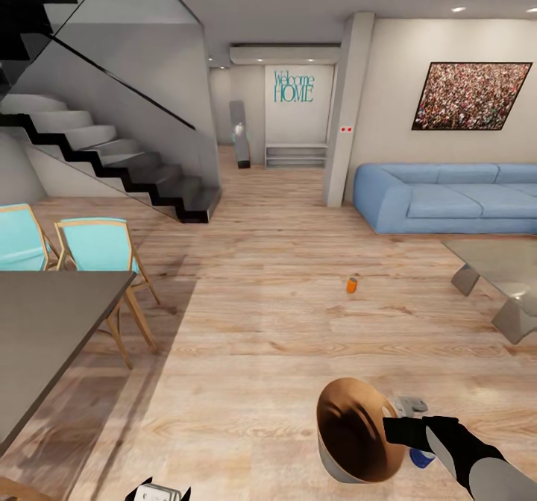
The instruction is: Put the three can of soda from the living room inside the tash can in the kitchen.
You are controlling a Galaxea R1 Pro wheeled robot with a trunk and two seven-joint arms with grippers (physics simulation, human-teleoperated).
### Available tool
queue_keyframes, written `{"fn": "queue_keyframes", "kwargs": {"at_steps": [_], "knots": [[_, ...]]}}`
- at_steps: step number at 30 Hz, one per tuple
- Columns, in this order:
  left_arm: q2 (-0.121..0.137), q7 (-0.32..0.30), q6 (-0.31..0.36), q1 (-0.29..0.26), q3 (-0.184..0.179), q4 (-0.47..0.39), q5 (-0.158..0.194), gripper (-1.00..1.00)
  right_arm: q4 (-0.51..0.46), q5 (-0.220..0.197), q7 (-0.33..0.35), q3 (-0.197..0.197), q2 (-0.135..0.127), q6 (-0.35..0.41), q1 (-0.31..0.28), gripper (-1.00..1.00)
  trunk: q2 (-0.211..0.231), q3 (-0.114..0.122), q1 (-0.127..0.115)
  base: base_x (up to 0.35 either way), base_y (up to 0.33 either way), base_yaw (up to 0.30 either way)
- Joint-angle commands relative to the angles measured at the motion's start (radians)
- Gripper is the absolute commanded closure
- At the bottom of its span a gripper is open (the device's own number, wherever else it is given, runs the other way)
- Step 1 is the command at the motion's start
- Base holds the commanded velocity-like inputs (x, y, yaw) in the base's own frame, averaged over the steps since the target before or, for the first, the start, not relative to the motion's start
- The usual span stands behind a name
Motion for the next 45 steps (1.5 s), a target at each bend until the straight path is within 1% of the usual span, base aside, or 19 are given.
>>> {"fn": "queue_keyframes", "kwargs": {"at_steps": [1, 10, 14, 19, 29, 38, 45], "knots": [[0.0, 0.0, 0.002, 0.0, 0.0, 0.0, 0.0, -1.0, -0.001, -0.008, -0.007, -0.004, 0.0, 0.001, 0.0, 1.0, 0.007, 0.003, -0.004, 0.0, 0.0, 0.0], [0.0, 0.0, 0.007, 0.0, 0.0, -0.001, 0.0, -1.0, -0.001, -0.008, -0.007, -0.004, 0.0, 0.001, 0.0, 1.0, 0.07, 0.032, -0.038, 0.0, 0.0, 0.0], [0.001, -0.005, -0.004, 0.004, 0.001, -0.011, 0.006, -1.0, -0.001, -0.008, -0.007, -0.004, 0.0, 0.003, 0.0, 1.0, 0.07, 0.032, -0.038, 0.0, 0.0, -0.008], [0.001, -0.008, -0.007, 0.005, 0.002, -0.013, 0.01, -1.0, -0.001, -0.01, -0.007, -0.005, 0.0, 0.007, 0.0, 1.0, 0.07, 0.032, -0.038, 0.0, 0.0, -0.143], [0.002, -0.008, -0.008, 0.006, 0.002, -0.014, 0.01, -1.0, -0.003, -0.011, -0.008, -0.006, -0.001, 0.009, 0.0, 1.0, 0.07, 0.032, -0.038, 0.0, 0.0, -0.233], [0.002, -0.005, -0.008, 0.006, 0.002, -0.014, 0.01, -1.0, -0.005, -0.012, -0.008, -0.015, -0.014, 0.014, 0.0, 1.0, 0.07, 0.032, -0.038, 0.0, 0.0, -0.245], [0.002, -0.005, -0.008, 0.006, 0.002, -0.014, 0.01, -1.0, -0.004, -0.013, -0.009, -0.017, -0.017, 0.015, 0.0, 1.0, 0.07, 0.032, -0.038, 0.0, 0.0, -0.246]]}}
